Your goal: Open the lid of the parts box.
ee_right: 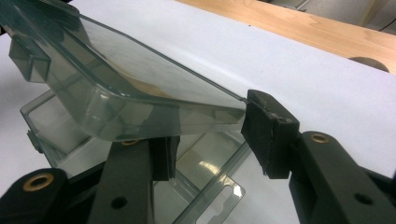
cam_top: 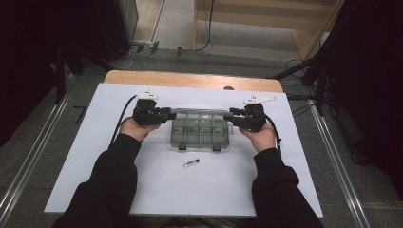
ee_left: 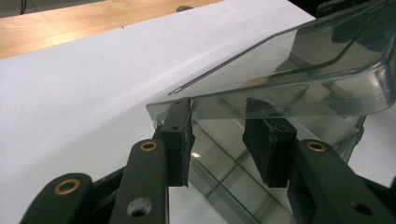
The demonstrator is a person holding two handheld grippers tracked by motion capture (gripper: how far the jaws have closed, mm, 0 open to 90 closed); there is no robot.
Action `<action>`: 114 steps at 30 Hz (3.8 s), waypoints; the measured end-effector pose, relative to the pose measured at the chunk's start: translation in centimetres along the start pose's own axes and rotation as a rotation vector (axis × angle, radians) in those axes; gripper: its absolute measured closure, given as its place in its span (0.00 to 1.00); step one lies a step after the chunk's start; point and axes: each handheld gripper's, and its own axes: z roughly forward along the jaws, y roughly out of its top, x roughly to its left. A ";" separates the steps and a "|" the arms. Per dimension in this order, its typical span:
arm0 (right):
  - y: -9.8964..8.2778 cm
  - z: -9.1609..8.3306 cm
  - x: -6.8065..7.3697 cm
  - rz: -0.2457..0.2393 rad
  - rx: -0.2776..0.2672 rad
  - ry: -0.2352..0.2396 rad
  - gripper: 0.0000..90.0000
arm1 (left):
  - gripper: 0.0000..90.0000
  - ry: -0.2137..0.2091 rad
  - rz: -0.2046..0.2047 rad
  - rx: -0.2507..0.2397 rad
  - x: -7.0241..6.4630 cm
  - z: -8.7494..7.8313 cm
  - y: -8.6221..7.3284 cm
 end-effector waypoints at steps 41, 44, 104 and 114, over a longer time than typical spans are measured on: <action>1.3 1.3 -1.1 0.048 -0.041 -0.032 0.66 | 0.69 0.096 -0.003 -0.094 0.7 2.0 0.7; 1.3 1.5 -1.1 0.048 -0.049 -0.037 0.65 | 0.69 0.102 -0.006 -0.102 0.8 2.1 0.7; 0.3 5.7 -2.9 0.095 -0.094 -0.113 0.68 | 0.70 0.187 -0.083 -0.084 2.4 6.6 0.6; 0.1 6.2 -3.2 0.101 -0.085 -0.125 0.68 | 0.70 0.186 -0.111 -0.081 2.7 7.1 0.7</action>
